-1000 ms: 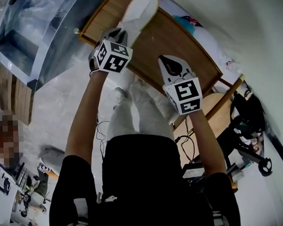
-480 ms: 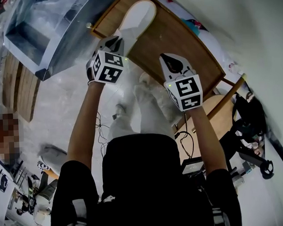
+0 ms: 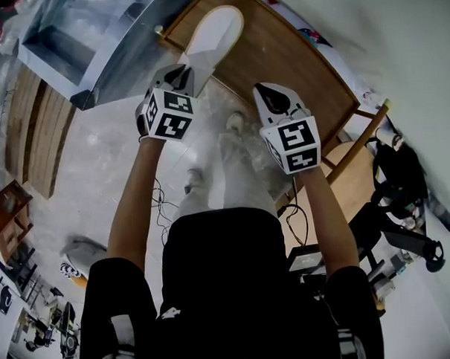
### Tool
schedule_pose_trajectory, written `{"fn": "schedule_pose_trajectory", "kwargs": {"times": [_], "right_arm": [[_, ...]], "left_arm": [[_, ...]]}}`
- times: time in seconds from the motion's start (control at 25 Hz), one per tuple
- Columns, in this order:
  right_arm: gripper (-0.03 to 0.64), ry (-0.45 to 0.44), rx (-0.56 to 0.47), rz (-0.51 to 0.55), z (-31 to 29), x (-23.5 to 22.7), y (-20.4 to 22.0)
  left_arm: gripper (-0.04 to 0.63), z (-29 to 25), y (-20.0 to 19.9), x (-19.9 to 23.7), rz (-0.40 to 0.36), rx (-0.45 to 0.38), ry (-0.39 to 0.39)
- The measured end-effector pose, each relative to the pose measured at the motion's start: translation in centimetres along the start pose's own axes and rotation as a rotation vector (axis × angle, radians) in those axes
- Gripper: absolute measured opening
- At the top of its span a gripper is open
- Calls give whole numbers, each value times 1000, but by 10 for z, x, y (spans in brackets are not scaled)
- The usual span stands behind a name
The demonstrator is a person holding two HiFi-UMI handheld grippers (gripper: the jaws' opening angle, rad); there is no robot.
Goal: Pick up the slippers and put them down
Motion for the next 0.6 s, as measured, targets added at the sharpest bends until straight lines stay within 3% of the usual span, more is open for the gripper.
{"fn": "schedule_pose_trajectory", "kwargs": {"times": [0.6], "right_arm": [[-11,86,-95,117,53,121,-32]], "left_arm": [[29,139,44,18,39,-124,-43]]}}
Point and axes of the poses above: the fingertips, and each gripper's own axes: z backward along the fingers, x to its left, y out of its underside, the point moved 2 cm from there along z, backward along the fingers, and after that the axes turned 11 degrees about -y, right-handed, at the moved point
